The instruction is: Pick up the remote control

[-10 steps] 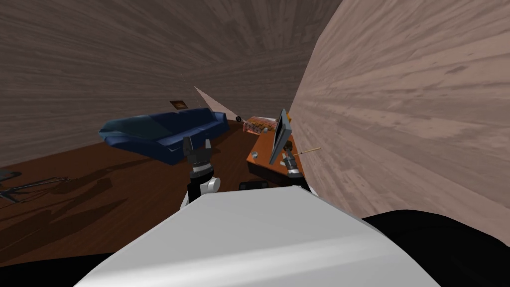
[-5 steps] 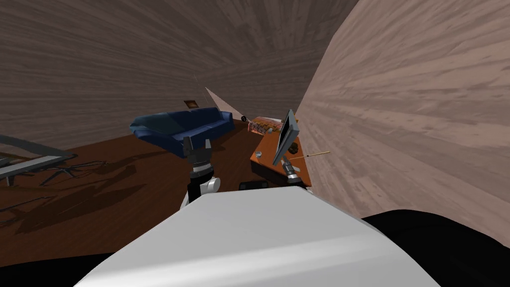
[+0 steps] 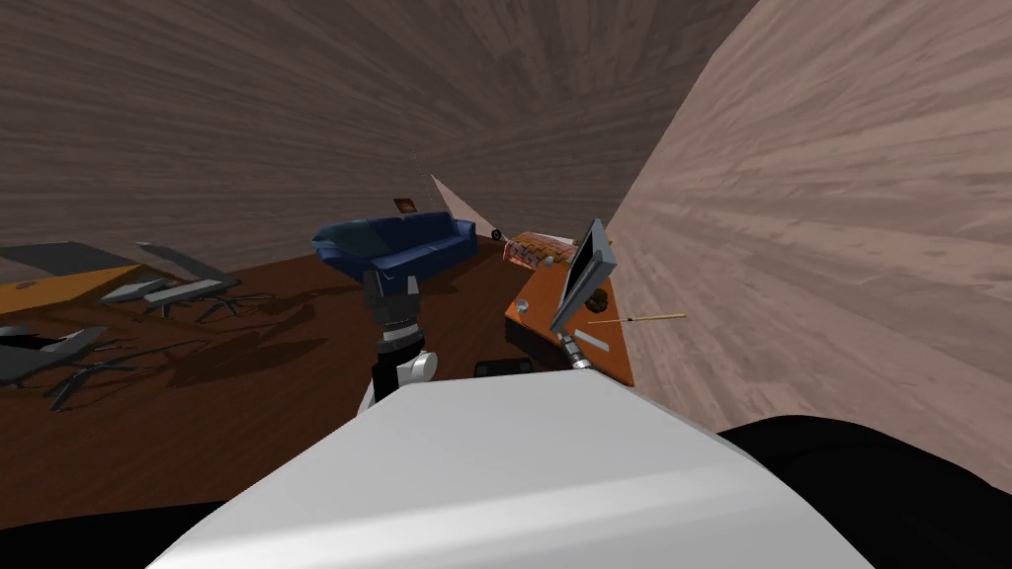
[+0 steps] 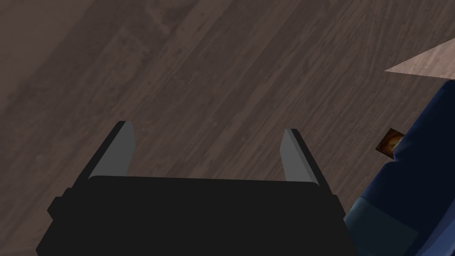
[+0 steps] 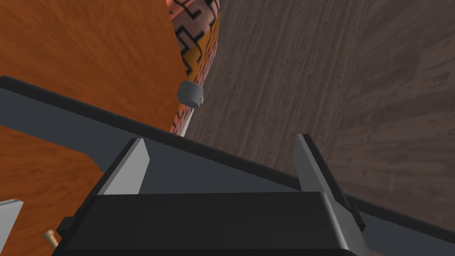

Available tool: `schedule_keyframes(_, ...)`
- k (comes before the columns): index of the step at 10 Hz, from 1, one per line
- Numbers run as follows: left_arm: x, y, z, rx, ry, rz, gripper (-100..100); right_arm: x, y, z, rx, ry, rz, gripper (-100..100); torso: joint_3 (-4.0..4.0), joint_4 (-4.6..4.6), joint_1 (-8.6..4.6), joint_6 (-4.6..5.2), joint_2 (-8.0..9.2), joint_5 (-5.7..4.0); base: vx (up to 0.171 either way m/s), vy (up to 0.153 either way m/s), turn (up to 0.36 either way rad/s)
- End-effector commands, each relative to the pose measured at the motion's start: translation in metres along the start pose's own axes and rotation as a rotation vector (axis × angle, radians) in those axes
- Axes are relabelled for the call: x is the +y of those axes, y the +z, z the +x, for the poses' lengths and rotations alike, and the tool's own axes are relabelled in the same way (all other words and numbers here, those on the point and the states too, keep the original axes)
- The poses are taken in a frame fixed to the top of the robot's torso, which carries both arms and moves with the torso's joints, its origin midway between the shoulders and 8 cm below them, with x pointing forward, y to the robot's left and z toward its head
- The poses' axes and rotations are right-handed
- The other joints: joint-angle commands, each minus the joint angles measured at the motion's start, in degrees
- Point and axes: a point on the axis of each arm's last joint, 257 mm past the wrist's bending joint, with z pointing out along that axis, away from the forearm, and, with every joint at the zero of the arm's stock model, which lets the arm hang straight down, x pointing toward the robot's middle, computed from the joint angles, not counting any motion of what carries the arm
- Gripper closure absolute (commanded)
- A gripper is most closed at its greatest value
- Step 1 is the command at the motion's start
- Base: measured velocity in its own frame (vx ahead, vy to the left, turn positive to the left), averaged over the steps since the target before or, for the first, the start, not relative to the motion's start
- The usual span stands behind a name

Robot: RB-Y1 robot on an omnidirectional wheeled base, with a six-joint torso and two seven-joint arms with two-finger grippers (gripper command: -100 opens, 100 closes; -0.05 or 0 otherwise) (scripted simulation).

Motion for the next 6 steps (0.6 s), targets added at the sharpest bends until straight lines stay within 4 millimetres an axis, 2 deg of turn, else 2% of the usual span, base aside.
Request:
schedule_keyframes(1, 0.0, 0.0, 0.0, 0.0, 0.0, 0.0, 0, -0.038, -0.023, 0.016, 0.062, -0.048, 0.096, -100, 0.0, 0.0, 0.0, 0.0, 0.0, 0.0, -0.012, 0.018, 0.427)
schedule_keyframes(2, 0.0, 0.0, 0.0, 0.0, 0.0, 0.0, 0, -0.048, -0.027, 0.016, 0.063, -0.049, 0.118, -100, -0.01, 0.0, -0.02, 0.01, -0.01, -0.01, -0.005, 0.006, 0.132)
schedule_keyframes(3, 0.0, 0.0, 0.0, 0.0, 0.0, 0.0, 0, -0.08, -0.047, 0.025, 0.107, -0.083, 0.193, -100, -0.01, 0.0, -0.03, 0.07, -0.01, -0.01, -0.004, 0.012, 0.327)
schedule_keyframes(4, 0.0, 0.0, 0.0, 0.0, 0.0, 0.0, 0, -0.101, -0.065, 0.034, 0.151, -0.117, 0.245, -100, -0.01, 0.0, -0.02, 0.02, -0.01, -0.01, -0.001, 0.005, 0.457)
schedule_keyframes(5, 0.0, 0.0, 0.0, 0.0, 0.0, 0.0, 0, -0.11, -0.07, 0.034, 0.153, -0.118, 0.267, -100, -0.01, 0.0, -0.07, 0.01, -0.03, -0.01, 0.001, -0.009, 0.126)
schedule_keyframes(6, 0.0, 0.0, 0.0, 0.0, 0.0, 0.0, 0, -0.13, -0.089, 0.042, 0.198, -0.153, 0.317, -100, -0.03, -0.01, -0.1, 0.07, -0.05, -0.01, 0.004, -0.006, 0.252)
